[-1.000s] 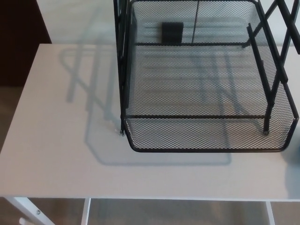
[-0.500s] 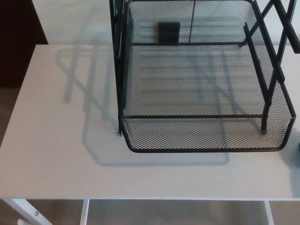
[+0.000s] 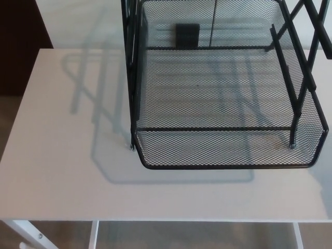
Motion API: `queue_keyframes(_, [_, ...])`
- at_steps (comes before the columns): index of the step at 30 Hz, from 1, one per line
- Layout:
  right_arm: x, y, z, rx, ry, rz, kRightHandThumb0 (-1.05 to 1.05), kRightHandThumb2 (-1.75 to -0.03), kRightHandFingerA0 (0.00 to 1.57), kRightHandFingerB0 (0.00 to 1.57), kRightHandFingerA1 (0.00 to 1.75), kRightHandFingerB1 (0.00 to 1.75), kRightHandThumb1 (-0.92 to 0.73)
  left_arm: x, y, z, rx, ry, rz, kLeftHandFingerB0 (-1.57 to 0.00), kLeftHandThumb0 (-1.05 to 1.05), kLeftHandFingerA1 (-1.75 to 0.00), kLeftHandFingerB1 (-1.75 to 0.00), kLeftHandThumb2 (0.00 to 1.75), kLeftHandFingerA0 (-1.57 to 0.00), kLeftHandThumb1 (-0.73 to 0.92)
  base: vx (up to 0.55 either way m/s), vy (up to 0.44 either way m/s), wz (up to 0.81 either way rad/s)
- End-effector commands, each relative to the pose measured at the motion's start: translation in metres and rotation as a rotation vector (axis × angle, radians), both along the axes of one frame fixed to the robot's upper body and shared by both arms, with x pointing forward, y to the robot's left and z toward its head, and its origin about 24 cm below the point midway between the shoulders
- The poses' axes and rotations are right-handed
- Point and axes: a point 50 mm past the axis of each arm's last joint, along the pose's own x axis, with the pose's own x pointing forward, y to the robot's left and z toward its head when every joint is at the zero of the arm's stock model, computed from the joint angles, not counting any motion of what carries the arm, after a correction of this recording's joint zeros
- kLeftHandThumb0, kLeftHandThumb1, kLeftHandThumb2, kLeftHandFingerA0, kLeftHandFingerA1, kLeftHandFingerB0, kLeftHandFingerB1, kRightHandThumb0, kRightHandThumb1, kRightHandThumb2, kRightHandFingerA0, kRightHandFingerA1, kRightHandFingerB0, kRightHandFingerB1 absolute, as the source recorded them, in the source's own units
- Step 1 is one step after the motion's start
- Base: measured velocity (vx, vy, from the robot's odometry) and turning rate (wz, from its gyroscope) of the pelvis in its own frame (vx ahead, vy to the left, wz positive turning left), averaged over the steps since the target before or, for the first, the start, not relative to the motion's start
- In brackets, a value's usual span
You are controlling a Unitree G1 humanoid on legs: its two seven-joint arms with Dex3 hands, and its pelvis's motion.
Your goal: The robot walks towards a desk on which a file tray is kept in the middle and a cube is kept to its right. The robot lifts the cube using its right hand and places it on the file tray.
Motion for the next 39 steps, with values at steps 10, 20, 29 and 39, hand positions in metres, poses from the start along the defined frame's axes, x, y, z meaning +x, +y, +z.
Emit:
queue_keyframes(10, [0.013, 0.083, 0.205, 0.159, -0.788, 0.341, -0.24, -0.88, 0.99, 0.99, 1.65, 0.85, -0.61, -0.002, 0.011, 0.009, 0.067, -0.007, -0.042, -0.46, -0.56, -0.89, -0.79, 1.10, -0.64, 0.32, 0.00, 0.000, 0.00])
queue_keyframes(20, [0.040, 0.161, 0.179, 0.066, -0.427, 0.562, -0.20, -0.87, 0.94, 0.93, 1.63, 0.75, -0.60, 0.001, 0.012, 0.009, 0.077, -0.001, -0.026, -0.44, -0.56, -0.90, -0.78, 1.06, -0.66, 0.30, 0.00, 0.000, 0.00])
queue_keyframes(29, [0.070, 0.169, 0.102, -0.018, 0.249, 0.576, -0.18, -0.65, 0.97, 0.87, 1.26, 0.54, -0.71, 0.001, 0.012, 0.009, 0.052, -0.013, 0.001, -0.41, -0.53, -0.87, -0.77, 1.08, -0.60, 0.33, 0.00, 0.000, 0.01])
queue_keyframes(39, [0.072, 0.182, 0.042, -0.162, 0.405, 0.633, -0.20, -0.69, 0.95, 0.89, 1.49, 0.61, -0.65, -0.006, 0.008, 0.005, 0.050, 0.002, -0.022, -0.46, -0.53, -0.90, -0.79, 1.09, -0.65, 0.30, 0.00, 0.000, 0.00])
